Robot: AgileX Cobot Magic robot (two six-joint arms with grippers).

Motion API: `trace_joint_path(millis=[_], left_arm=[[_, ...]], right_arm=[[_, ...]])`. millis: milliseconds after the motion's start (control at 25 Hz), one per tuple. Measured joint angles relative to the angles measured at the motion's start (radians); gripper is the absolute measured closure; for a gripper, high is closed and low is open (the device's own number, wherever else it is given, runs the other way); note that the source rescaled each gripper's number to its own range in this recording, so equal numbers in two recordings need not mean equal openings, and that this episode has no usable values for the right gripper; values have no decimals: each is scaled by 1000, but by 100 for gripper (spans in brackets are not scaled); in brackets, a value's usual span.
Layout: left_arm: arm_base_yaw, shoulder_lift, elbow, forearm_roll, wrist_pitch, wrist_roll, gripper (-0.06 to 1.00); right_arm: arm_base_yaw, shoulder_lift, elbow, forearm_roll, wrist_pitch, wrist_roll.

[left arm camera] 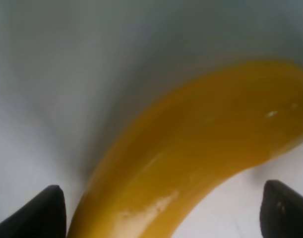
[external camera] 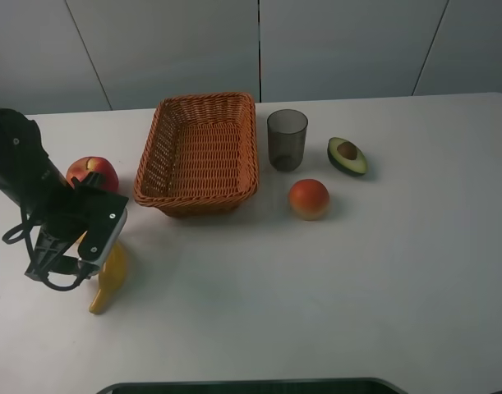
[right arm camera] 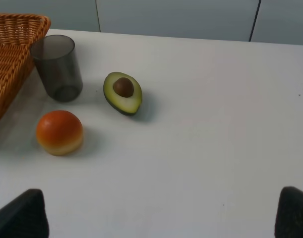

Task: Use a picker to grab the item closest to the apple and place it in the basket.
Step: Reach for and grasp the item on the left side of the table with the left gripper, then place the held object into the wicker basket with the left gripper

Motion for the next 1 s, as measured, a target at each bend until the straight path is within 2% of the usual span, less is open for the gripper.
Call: trace_joint_path(millis=[160,240,280,320,480,1000], left_arm=[[0,0,0,11,-20,0,-5],[0,0,0,19,-31,0,3],[0,0,0,22,-39,0,12],[0,0,0,22,-44,0,25],[0,9,0,25,-54,0,93],[0,28,-8,39,-49,-2,94]], right_arm=[[0,0,0,0,0,0],[0,0,0,0,0,0],[0,0,0,0,0,0],[0,0,0,0,0,0],[0,0,0,0,0,0],[0,0,0,0,0,0]])
